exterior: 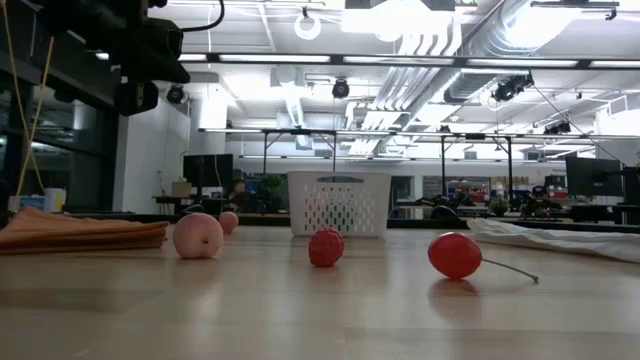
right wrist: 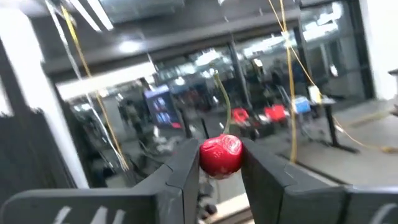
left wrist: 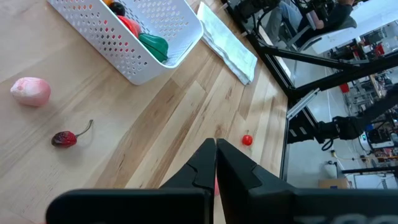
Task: Pick and placing Produce into tupperware
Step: Put the red cherry into the white bin
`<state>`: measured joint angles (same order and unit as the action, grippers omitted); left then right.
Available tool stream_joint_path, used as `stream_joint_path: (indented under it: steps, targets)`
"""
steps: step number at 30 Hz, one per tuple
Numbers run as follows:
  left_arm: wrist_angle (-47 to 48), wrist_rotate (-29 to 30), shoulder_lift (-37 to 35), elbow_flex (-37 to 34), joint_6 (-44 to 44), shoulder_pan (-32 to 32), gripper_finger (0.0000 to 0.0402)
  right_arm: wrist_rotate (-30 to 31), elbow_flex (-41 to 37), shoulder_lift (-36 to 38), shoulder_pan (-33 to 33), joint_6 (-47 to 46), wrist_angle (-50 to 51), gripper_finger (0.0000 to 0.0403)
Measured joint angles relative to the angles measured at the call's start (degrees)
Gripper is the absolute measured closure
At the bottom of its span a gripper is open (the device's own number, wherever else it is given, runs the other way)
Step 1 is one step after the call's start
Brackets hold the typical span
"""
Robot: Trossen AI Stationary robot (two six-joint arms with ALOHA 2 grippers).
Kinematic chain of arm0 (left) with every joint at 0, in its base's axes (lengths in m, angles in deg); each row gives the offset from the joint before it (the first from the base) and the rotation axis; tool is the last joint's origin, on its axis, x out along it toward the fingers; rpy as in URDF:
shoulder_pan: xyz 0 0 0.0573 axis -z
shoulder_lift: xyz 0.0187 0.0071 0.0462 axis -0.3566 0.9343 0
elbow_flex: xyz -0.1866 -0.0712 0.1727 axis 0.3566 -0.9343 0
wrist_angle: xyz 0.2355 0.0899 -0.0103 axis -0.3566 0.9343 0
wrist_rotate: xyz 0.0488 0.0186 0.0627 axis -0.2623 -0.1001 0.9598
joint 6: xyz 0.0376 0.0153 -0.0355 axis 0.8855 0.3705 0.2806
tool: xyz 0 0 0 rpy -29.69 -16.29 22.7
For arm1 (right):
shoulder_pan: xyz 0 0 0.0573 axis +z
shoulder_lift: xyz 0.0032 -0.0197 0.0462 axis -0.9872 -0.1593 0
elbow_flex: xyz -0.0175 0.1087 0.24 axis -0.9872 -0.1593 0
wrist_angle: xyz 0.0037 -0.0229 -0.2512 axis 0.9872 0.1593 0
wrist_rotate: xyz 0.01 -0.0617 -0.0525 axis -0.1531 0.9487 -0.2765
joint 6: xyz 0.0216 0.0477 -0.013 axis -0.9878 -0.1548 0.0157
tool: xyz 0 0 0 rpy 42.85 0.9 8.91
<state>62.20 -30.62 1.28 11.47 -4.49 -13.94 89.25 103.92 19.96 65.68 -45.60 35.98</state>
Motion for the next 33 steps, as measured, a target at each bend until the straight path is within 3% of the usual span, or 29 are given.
stream_joint_path:
  steps: [9,17,28,33]
  targets:
    - [0.0,0.0,0.0,0.0,0.0,0.0,0.0399,-16.0,12.9,-12.3,-12.4,0.1,13.1,0.0309]
    - [0.0,0.0,0.0,0.0,0.1,0.0,0.0399,-27.4,15.7,-20.9,-19.2,-1.0,15.1,0.0309]
    - [0.1,0.0,0.0,0.0,0.2,0.0,0.0399,-27.5,15.7,-29.6,-20.2,2.6,23.1,0.0309]
    - [0.1,0.0,0.0,0.0,0.2,0.0,0.0399,-24.0,15.7,-33.2,-20.2,5.0,26.4,0.0309]
